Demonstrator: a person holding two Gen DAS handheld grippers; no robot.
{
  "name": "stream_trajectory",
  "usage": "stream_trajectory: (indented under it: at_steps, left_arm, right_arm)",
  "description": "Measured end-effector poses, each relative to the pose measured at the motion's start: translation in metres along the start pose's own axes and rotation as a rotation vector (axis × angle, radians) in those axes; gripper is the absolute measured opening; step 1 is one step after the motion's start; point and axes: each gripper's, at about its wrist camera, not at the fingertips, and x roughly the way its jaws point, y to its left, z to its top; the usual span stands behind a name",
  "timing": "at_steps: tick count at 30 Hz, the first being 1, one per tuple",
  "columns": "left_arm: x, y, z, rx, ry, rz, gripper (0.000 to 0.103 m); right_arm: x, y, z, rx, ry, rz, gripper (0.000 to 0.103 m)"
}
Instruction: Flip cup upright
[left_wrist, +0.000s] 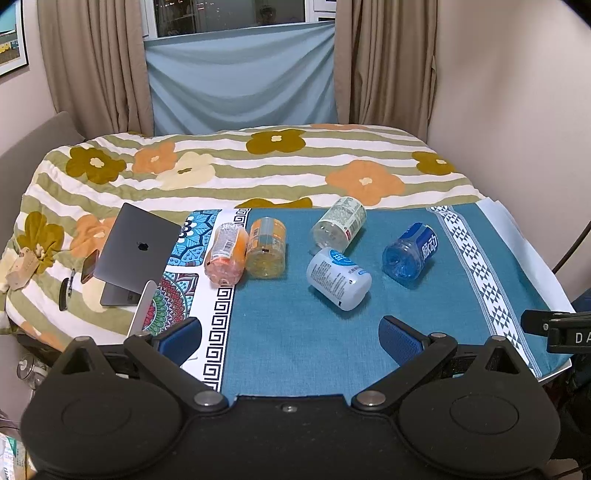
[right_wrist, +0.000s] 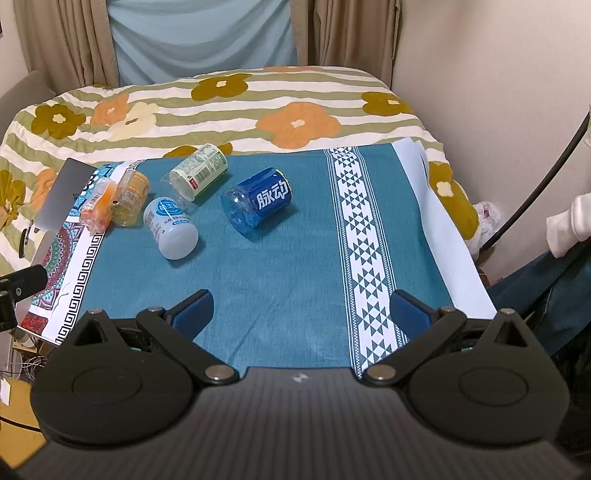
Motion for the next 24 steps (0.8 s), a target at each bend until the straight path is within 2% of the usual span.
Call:
stream_trajectory:
  at_steps: [24]
  left_arm:
    - [0.0, -0.0008, 0.0, 0.001, 0.0, 0.001, 0.103]
  right_arm:
    - [0.0018, -0.0013, 0.0012, 0.0, 0.001, -0.003, 0.103]
